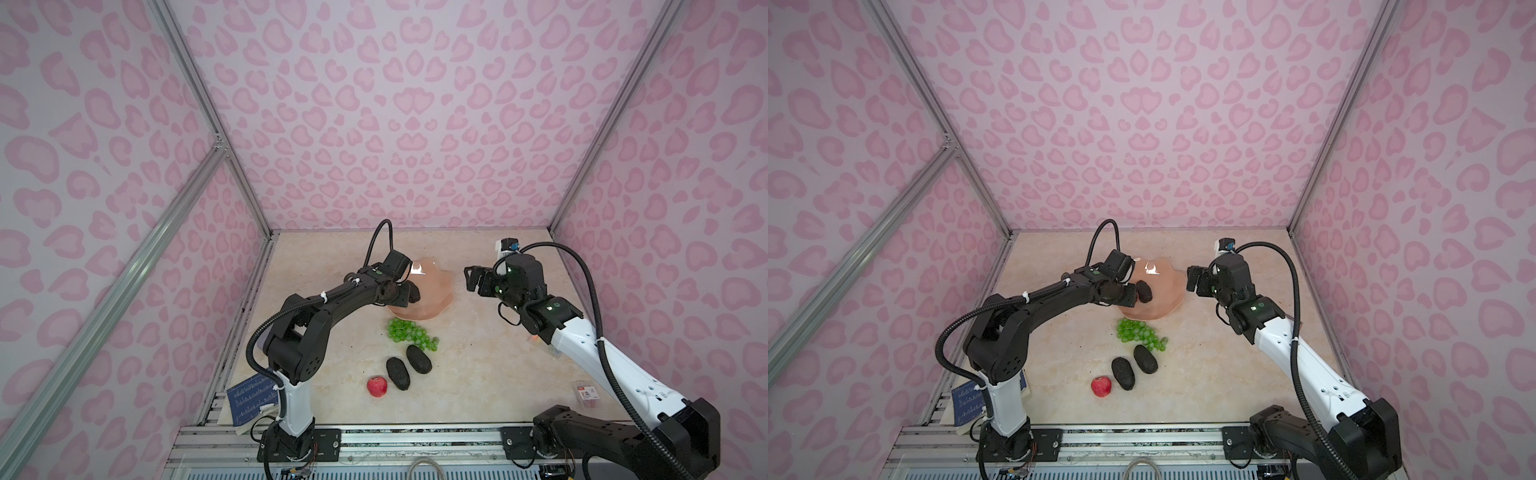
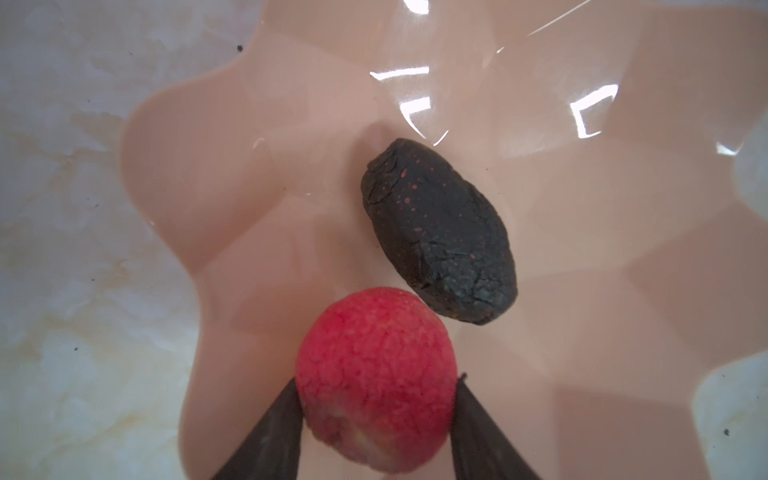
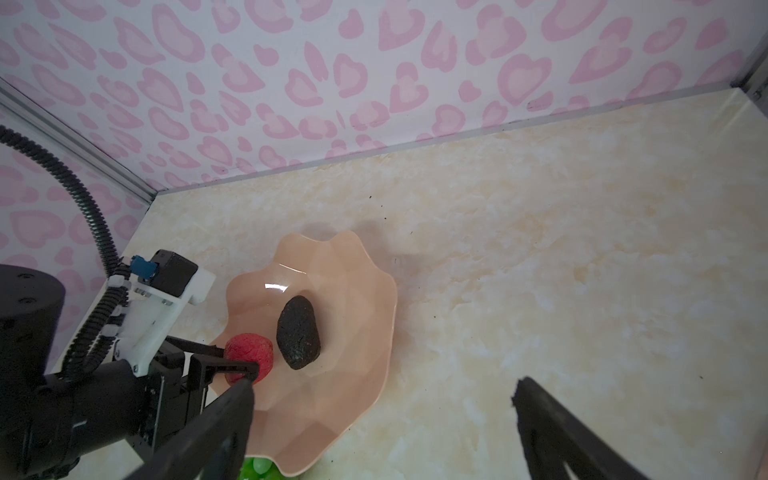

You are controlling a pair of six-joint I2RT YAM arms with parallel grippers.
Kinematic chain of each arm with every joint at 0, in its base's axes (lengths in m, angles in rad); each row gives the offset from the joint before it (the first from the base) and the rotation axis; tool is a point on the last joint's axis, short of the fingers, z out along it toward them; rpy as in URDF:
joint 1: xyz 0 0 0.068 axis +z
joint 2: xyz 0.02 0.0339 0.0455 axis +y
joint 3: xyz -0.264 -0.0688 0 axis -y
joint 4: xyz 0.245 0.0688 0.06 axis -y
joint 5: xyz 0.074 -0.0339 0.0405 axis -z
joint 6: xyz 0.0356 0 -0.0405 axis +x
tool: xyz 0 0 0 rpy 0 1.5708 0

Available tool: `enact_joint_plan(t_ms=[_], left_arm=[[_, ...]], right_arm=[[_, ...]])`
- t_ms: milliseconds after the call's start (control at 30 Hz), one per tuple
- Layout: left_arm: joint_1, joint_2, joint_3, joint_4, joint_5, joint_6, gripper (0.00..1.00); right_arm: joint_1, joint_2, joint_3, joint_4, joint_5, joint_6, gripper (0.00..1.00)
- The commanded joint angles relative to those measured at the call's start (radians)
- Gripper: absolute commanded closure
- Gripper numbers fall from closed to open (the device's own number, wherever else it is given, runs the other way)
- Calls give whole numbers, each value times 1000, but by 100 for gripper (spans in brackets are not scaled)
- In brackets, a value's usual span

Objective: Place and organize the fake fruits in the fruit bowl
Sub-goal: 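Carry the red apple into the bowl with the left gripper and release, then grasp the second avocado with the right gripper while the left gripper withdraws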

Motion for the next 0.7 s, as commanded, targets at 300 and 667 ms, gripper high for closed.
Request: enact_joint_plan(t_ms=[300, 667], left_arm=[[-1, -142, 18, -19, -7, 20, 38], [0, -578, -236, 140, -109, -5, 37]], right_arm=[[-3, 15, -23, -21, -56, -13, 4], [188, 43, -99, -77, -119, -12, 12]])
